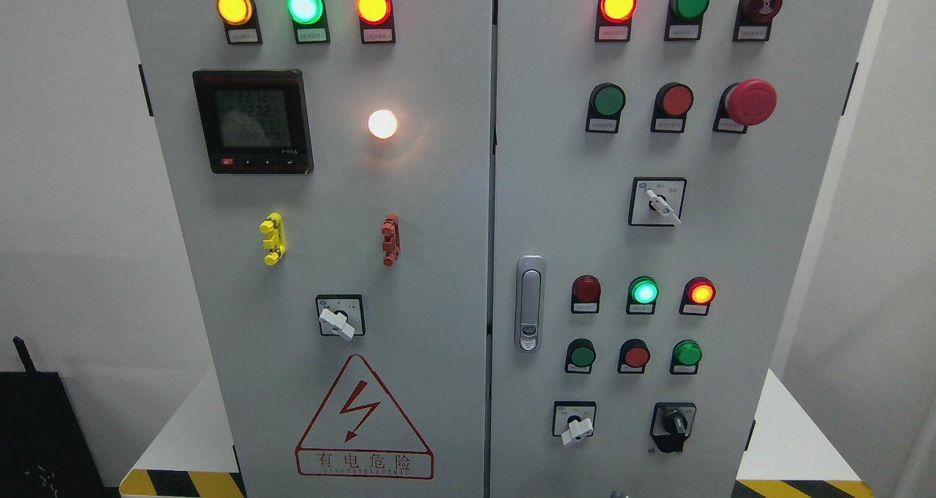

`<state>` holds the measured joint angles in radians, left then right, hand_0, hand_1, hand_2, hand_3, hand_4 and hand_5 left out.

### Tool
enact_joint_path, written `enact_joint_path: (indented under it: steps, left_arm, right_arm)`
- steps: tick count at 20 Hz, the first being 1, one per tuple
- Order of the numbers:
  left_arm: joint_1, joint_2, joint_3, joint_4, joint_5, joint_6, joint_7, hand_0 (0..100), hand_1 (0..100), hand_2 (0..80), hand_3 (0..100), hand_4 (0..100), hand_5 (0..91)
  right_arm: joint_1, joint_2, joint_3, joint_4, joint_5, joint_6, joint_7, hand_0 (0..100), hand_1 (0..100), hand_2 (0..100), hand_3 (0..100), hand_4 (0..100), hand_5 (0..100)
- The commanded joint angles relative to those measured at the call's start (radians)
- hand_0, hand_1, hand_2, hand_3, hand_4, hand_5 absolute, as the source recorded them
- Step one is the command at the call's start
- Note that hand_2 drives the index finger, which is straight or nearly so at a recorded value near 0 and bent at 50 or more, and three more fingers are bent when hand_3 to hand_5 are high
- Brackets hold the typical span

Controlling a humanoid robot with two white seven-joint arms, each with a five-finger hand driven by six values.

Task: Press green start button

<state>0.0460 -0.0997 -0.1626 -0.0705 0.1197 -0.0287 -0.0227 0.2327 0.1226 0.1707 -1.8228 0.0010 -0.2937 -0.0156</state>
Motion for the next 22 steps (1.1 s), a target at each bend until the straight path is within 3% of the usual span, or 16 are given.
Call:
enact_joint_path:
  steps: [1,22]
  left_arm:
    - [0.000,0.000,0.000,0.000,0.000,0.000,0.000,12,56,0.0,0,0,0.0]
    - [0.000,0.000,0.000,0.000,0.000,0.000,0.000,12,56,0.0,0,0,0.0]
  right_arm:
    - [-0.003,0.000,0.000,-0.010,0.028,0.002,0.000,32,15,0,0,0,0]
    - [-0.049,0.000,0.000,-0.027,0.045,-0.007,0.005,31,16,0,0,0,0]
